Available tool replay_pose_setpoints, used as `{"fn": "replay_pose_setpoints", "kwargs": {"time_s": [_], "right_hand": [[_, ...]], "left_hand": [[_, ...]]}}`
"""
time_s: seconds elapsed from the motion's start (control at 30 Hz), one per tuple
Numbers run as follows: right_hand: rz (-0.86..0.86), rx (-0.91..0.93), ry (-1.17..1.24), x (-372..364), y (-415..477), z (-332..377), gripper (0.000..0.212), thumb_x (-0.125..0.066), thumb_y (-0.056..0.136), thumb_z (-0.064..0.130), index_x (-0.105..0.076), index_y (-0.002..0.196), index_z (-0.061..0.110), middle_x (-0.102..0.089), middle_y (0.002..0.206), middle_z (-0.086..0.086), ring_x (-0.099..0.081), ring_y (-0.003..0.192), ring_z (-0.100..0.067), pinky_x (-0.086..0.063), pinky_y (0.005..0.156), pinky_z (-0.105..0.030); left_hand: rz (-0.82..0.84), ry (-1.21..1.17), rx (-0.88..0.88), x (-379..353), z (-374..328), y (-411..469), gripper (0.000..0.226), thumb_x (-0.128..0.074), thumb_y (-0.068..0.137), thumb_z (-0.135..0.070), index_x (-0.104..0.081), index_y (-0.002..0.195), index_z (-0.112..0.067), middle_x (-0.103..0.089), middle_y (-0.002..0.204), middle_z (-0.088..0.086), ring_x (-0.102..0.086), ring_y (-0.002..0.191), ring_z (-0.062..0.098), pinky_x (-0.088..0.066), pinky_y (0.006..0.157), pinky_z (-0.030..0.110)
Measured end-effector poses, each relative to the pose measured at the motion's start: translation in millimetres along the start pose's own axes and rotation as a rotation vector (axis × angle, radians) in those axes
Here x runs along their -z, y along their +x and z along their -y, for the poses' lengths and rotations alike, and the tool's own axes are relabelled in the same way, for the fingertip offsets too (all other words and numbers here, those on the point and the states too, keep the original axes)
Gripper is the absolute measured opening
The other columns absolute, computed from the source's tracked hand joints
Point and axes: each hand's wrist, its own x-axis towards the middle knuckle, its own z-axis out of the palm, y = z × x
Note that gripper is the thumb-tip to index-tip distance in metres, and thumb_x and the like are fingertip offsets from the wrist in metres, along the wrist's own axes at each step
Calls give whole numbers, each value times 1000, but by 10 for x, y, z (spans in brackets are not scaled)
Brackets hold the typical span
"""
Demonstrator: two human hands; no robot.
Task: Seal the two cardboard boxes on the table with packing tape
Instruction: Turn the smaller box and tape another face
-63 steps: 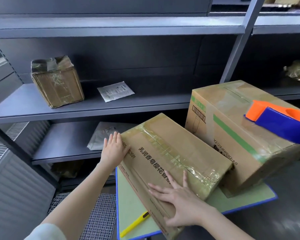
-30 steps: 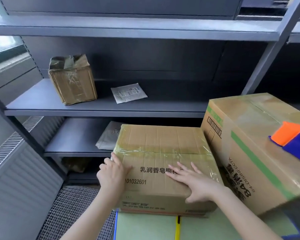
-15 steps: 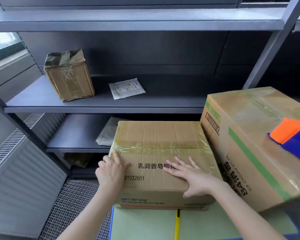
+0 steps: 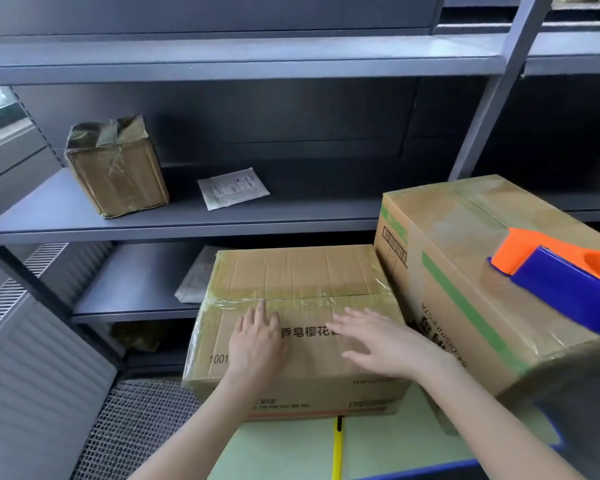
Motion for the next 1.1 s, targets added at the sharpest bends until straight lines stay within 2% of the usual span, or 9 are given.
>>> {"fn": "replay_pose_setpoints", "kwargs": {"time_s": [0.13,0.23,0.3,0.4,0.57,0.7,0.8,0.97,1.1], "right_hand": [[-436,-158,47,503,-489,-183,43,-47,96,30,-43,138,26,-45,141,11,-33,132,-6,-17,104,-18],[-766,-381,-64,747,-857,-429,32,-52,93,22,-60,123,13,-61,123,-4,-50,117,-19,-35,96,-26],[-895,-567,-165,804,-1065,-602,28,-56,90,20,-63,114,6,-61,114,-12,-52,108,-28,-40,91,-36],[-932,-781,-280,795,-1267,-767,34,-63,85,29,-58,108,3,-58,107,-16,-51,100,-34,-41,85,-42],[-711,-1058,-354,757,-1312,-899,62,-59,74,67,-47,97,10,-65,90,-6,-62,82,-23,-36,65,-31],[-748,-1013,-311,802,-1302,-966,57,-62,72,66,-38,79,15,-64,79,-4,-60,69,-21,-29,48,-25],[-766,-939,-289,833,-1409,-987,56,-59,73,67,-38,80,15,-64,80,-5,-53,65,-21,-26,44,-24],[-827,-683,-43,975,-1423,-772,58,-54,69,74,-44,86,19,-52,77,4,-50,66,-17,-33,45,-23],[-759,-472,93,1071,-1244,-500,56,-56,66,75,-48,87,23,-55,78,11,-55,69,-10,-41,51,-22]], "left_hand": [[-87,-97,-161,84,-458,16,49,-34,98,-38,-32,142,-18,-22,155,2,-37,133,24,-36,102,33],[-198,-126,-263,206,-801,35,42,-33,99,-37,-43,135,-20,-45,140,-3,-50,119,18,-45,87,28],[-290,-137,-320,292,-1007,35,38,-32,98,-36,-51,128,-21,-55,127,-5,-55,109,16,-46,77,26],[-393,-177,-379,383,-1248,46,35,-33,98,-34,-57,119,-21,-60,117,-6,-58,99,15,-47,70,25],[-443,-217,-433,470,-1482,64,36,-33,98,-32,-57,122,-20,-61,117,-5,-57,103,15,-49,75,27],[-426,-324,-430,536,-1527,77,36,-37,97,-32,-54,128,-22,-59,121,-6,-55,109,14,-47,78,26],[-388,-576,-437,624,-1514,94,33,-43,97,-27,-57,125,-18,-61,119,-3,-55,110,14,-46,85,25],[-320,-1039,-439,889,-1494,63,29,-44,98,-24,-57,124,-18,-62,118,-6,-56,106,3,-43,84,6],[-285,-1476,-400,1154,-1410,-9,34,-33,102,-23,-61,117,-11,-67,112,3,-61,106,17,-49,92,28]]}}
